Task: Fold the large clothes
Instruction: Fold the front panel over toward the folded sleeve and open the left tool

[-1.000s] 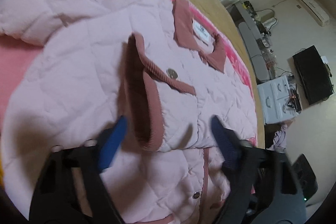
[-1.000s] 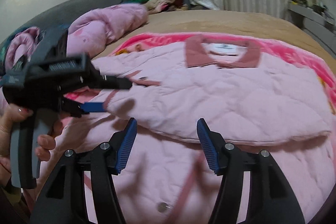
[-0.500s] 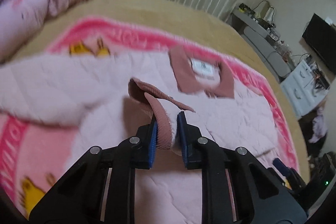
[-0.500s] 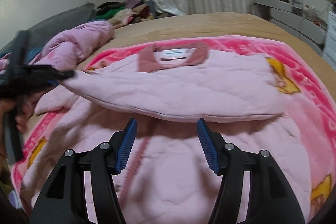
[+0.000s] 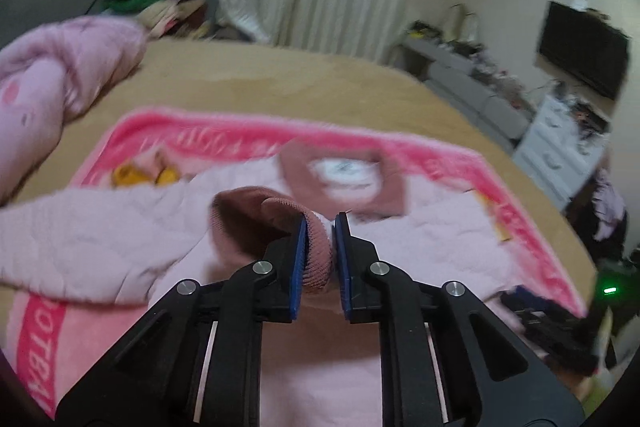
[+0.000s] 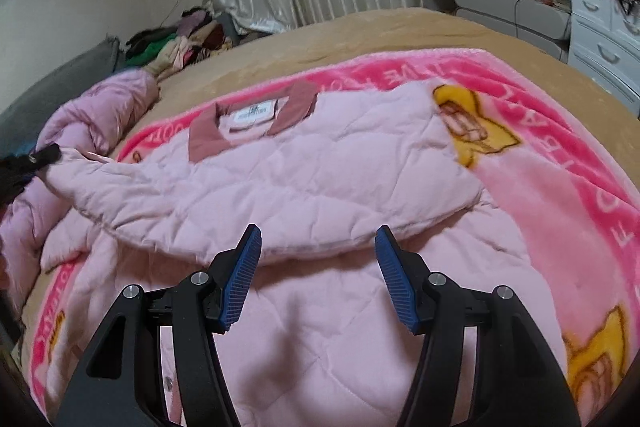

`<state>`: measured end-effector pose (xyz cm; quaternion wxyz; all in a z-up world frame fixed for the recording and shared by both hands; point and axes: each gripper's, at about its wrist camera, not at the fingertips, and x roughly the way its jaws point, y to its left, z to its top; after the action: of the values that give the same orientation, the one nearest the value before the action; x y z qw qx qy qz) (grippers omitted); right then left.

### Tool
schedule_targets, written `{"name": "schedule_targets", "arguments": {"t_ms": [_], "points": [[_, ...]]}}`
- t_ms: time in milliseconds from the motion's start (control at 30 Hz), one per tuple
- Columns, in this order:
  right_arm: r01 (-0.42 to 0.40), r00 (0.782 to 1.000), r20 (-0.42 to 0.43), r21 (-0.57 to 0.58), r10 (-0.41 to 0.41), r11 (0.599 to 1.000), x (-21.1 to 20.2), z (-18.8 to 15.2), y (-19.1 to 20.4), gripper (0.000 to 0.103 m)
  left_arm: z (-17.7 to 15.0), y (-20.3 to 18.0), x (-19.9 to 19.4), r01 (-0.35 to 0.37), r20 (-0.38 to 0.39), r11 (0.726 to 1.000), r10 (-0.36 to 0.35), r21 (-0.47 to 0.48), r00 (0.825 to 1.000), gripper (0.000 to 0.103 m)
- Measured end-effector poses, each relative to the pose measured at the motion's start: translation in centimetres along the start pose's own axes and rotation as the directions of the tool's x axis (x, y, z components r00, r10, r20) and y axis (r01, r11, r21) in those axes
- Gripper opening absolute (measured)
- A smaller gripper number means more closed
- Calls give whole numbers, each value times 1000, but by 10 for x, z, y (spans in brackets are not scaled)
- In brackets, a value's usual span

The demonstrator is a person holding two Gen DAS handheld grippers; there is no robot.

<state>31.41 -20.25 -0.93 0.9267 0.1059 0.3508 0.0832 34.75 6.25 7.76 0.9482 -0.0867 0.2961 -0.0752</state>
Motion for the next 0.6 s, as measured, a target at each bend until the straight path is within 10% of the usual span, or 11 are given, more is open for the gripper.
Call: {"name": "schedule_targets", "arguments": {"t_ms": [333, 600], "points": [[-38, 998, 61, 35, 36, 999, -6, 27, 3, 60, 74, -39, -39, 4, 146, 994, -20, 111, 989, 5], [-14, 999, -47, -7, 13, 1000, 27, 21, 14, 60, 22, 64, 57, -148, -92, 987, 141, -71, 986, 5]]}}
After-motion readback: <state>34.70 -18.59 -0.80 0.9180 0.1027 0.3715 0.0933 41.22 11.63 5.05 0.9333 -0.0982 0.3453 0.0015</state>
